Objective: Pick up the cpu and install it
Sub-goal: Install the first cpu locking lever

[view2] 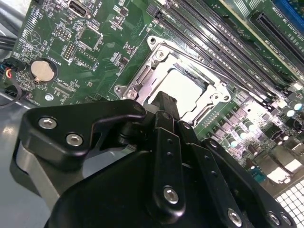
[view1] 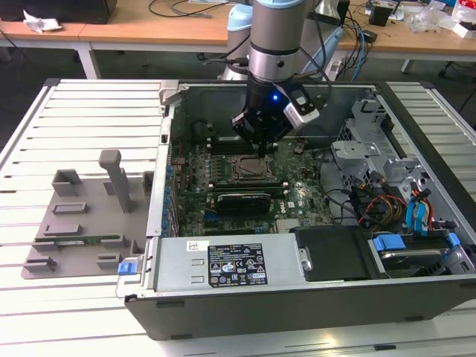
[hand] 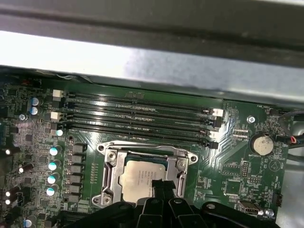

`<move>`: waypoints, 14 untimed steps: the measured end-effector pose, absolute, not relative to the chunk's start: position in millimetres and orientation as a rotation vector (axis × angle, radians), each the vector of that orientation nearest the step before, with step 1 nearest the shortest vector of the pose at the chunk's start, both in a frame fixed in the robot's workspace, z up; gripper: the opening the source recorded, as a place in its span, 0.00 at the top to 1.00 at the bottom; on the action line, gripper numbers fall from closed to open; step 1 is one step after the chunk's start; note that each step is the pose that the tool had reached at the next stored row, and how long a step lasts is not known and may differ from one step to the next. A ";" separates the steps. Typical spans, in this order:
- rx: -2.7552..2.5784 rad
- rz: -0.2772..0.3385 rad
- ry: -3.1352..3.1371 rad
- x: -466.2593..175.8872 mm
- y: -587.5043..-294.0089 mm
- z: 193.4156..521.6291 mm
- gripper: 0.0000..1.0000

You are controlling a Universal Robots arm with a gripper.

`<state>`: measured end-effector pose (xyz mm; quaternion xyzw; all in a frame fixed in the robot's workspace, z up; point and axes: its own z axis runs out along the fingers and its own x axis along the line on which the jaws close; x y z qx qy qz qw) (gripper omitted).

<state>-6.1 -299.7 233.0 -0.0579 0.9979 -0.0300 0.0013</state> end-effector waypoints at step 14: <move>-0.182 -0.094 3.132 -6.1 -299.7 261.7 0.89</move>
